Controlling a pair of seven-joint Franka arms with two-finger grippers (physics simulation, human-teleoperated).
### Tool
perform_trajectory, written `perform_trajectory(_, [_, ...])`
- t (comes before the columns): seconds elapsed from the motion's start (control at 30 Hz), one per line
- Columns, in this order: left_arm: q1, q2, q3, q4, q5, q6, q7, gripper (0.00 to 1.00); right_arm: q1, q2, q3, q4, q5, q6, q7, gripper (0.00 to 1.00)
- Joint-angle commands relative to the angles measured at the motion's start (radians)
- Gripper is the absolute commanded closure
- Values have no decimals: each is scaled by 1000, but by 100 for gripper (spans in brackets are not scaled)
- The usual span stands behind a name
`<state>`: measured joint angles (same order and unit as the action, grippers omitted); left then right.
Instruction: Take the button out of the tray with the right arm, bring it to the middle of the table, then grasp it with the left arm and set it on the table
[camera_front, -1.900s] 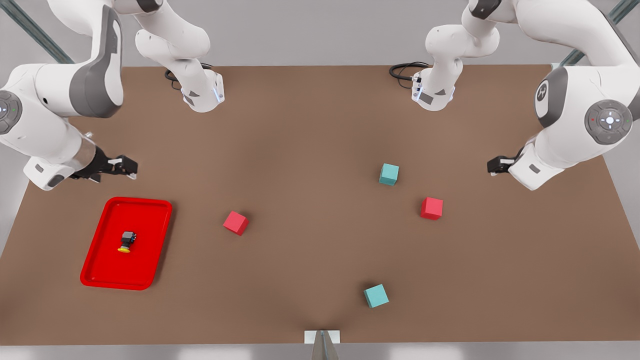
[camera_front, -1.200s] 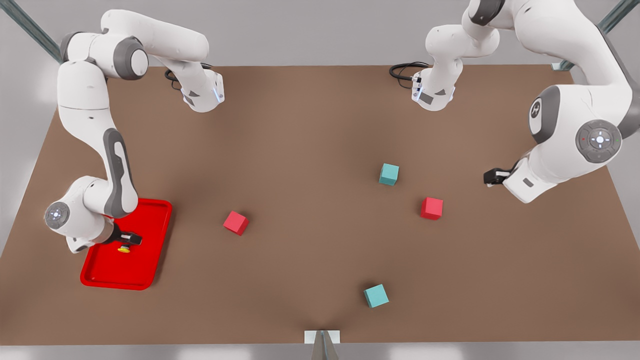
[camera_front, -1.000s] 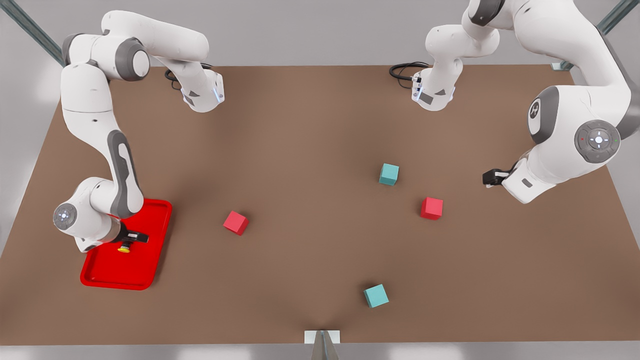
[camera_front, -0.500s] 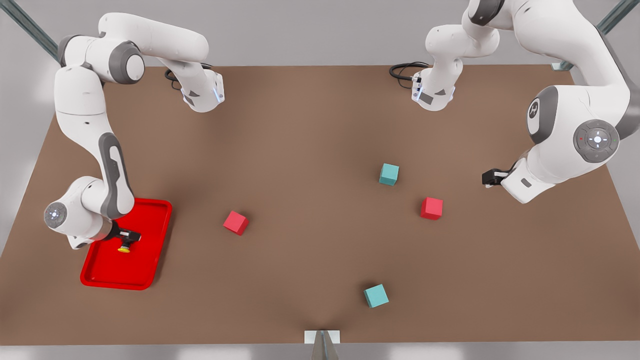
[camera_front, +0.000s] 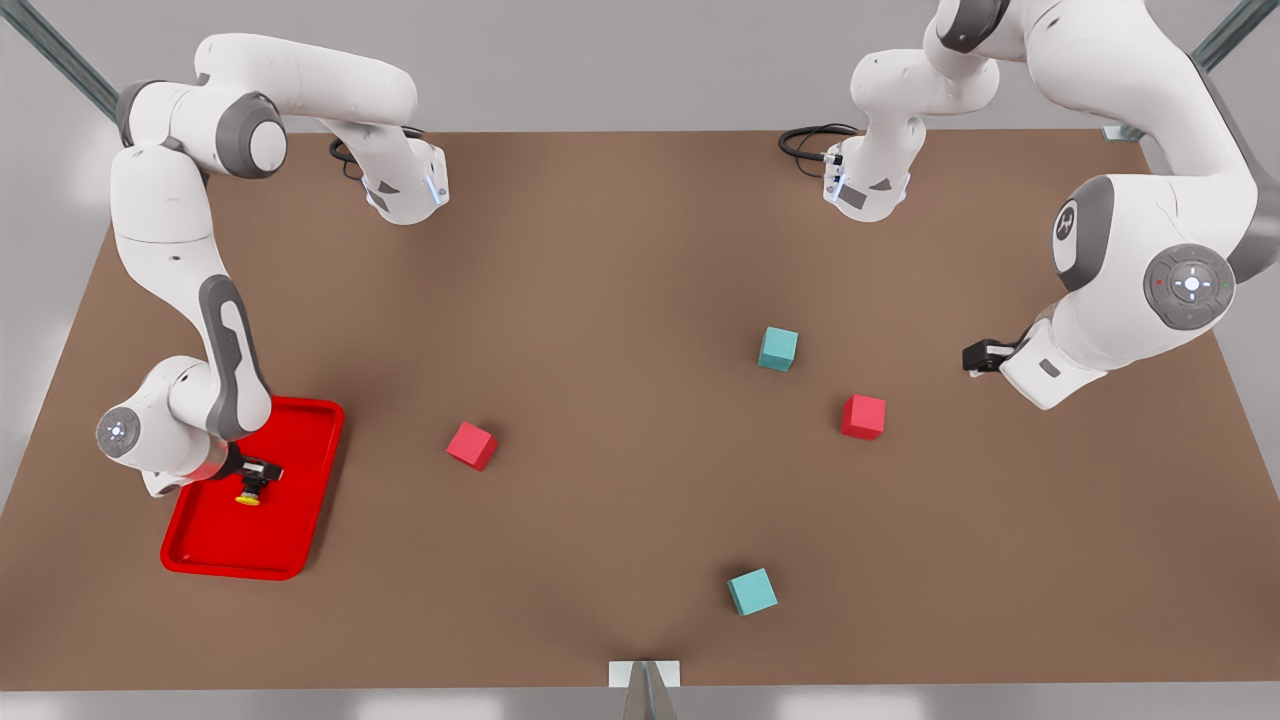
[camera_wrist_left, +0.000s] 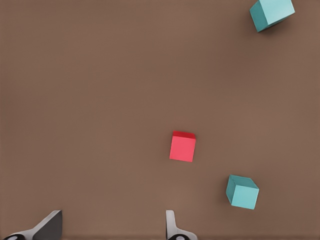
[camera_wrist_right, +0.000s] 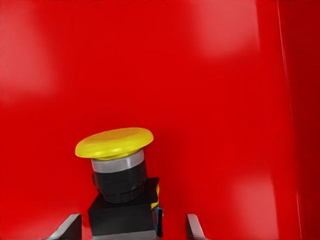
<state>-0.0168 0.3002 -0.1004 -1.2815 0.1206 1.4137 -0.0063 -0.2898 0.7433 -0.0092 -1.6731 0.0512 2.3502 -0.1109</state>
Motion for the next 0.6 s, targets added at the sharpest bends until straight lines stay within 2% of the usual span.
perform_trajectory(0.0, [0, -1, 1, 1, 1, -1, 2, 0, 3, -2, 0, 1, 1, 3, -1, 26])
perform_trajectory(0.03, [0, -1, -1, 1, 1, -1, 2, 0, 4, -2, 0, 1, 1, 1, -3, 33])
perform_trajectory(0.1, [0, -1, 1, -1, 1, -1, 2, 0, 8, -8, 0, 6, 1, -29, -9, 53])
perform_trajectory(0.2, [0, -1, 1, -1, 1, -1, 2, 0, 23, -10, 0, 7, -7, -40, -12, 65])
perform_trajectory(0.3, [0, -1, -1, -1, 2, -2, 2, 0, 57, -16, 0, 13, -7, -69, -4, 65])
perform_trajectory(0.37, [3, 13, 1, -1, 1, 2, 2, 0, 138, -111, 0, 33, -7, -189, 30, 65])
perform_trajectory(0.43, [0, 20, -1, 1, 1, 4, 0, 0, 319, -171, 0, 90, -1, -351, 172, 65])
perform_trajectory(0.5, [0, 20, -1, 1, 1, 4, 0, 0, 535, -171, 0, 141, 7, -416, 408, 64])
perform_trajectory(0.57, [0, 20, -2, 1, 1, 4, 0, 0, 745, -144, -6, 276, 88, -497, 646, 64])
